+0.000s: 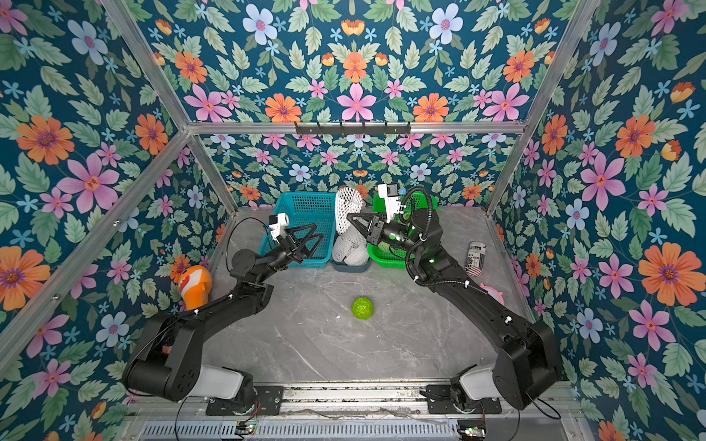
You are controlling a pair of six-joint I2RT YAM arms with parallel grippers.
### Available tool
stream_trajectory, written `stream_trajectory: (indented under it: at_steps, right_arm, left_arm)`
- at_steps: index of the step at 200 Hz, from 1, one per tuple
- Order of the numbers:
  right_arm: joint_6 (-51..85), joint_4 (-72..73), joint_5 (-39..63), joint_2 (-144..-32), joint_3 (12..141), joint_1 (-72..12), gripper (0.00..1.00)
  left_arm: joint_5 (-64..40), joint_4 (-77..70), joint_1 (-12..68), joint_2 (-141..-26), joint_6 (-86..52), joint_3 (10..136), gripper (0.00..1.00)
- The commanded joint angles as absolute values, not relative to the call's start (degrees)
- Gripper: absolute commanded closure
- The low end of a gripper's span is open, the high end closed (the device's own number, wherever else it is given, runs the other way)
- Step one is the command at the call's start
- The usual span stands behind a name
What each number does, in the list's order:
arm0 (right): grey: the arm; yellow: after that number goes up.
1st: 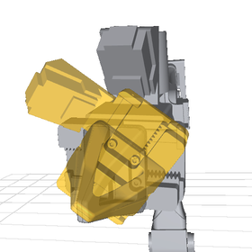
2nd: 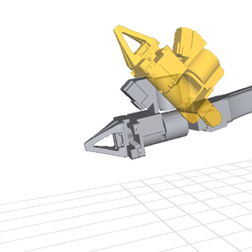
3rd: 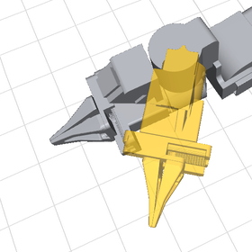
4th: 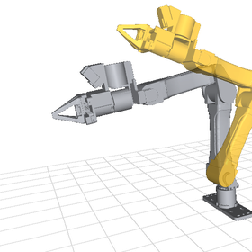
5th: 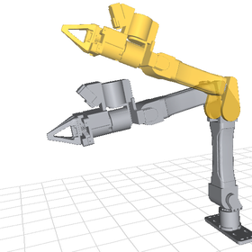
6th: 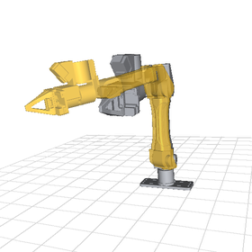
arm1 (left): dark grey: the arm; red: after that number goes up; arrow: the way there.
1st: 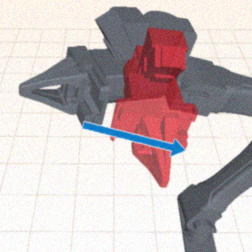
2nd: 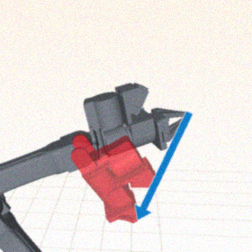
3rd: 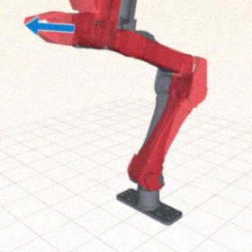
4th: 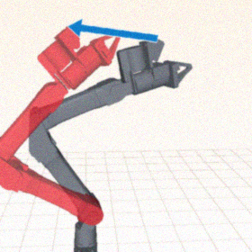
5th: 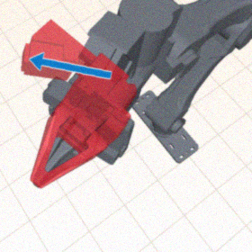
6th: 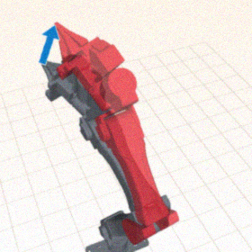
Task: Sleeve custard apples in foam nets
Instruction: Open the foam net.
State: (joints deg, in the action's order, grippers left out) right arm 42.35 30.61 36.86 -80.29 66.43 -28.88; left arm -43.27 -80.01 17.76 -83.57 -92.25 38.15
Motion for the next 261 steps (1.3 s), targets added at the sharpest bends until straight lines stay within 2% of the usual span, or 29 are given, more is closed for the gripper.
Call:
stream_trajectory:
  at_steps: [1,95,166,211,261]
  right_arm:
    - [46.3,36.2,39.6,-80.8,67.1,-29.8,0.84]
    - [49.1,38.5,41.6,-84.9,67.7,-30.1,0.84]
    - [50.1,39.7,42.5,-85.7,67.4,-30.4,0.85]
    - [48.9,37.5,42.5,-86.2,67.3,-30.5,0.84]
    - [44.3,31.6,40.9,-85.1,67.4,-30.5,0.85]
  left_arm:
    - [-42.4,-98.2,18.5,-85.4,-101.1,38.5,0.19]
    - [-43.0,-98.4,21.3,-85.5,-100.5,40.2,0.24]
    - [-43.0,-98.4,21.5,-86.2,-100.5,40.3,0.23]
    - [-43.5,-98.4,21.5,-86.2,-101.1,40.6,0.36]
    - [-43.6,-98.5,21.5,-86.3,-100.9,39.6,0.58]
